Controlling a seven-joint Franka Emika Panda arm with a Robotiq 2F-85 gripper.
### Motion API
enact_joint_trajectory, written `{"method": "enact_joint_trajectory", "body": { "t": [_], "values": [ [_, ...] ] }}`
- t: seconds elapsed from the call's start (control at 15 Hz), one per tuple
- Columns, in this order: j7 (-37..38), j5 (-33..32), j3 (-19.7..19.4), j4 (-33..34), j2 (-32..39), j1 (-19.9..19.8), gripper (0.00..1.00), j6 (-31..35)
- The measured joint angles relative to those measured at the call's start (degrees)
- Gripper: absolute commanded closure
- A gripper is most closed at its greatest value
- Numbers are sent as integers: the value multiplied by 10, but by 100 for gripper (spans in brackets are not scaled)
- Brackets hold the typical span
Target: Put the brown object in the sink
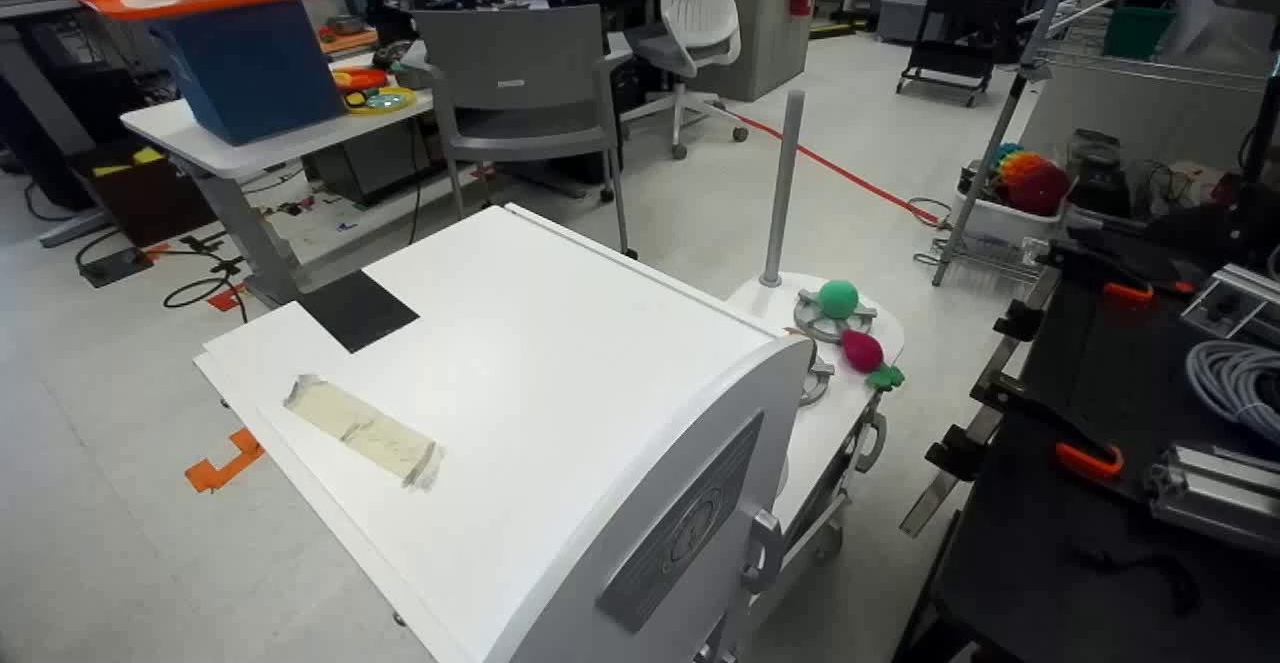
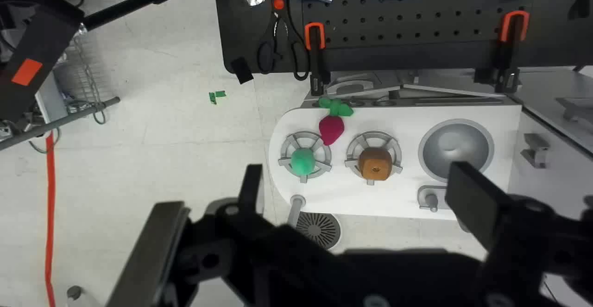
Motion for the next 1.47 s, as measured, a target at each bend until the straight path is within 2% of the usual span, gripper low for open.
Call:
{"method": "enact_joint_trajectory", "body": {
  "t": [0.47,0.6,0.73,1.07,1.47],
  "values": [
    [0,0,-1,1,2,0,0,0],
    [0,1,-2,11,26,0,0,2],
    [2,1,-4,34,81,0,0,18],
    [17,-2,-8,101,266,-1,0,115],
    [5,-18,-27,178,504,-1,0,292]
  ]
}}
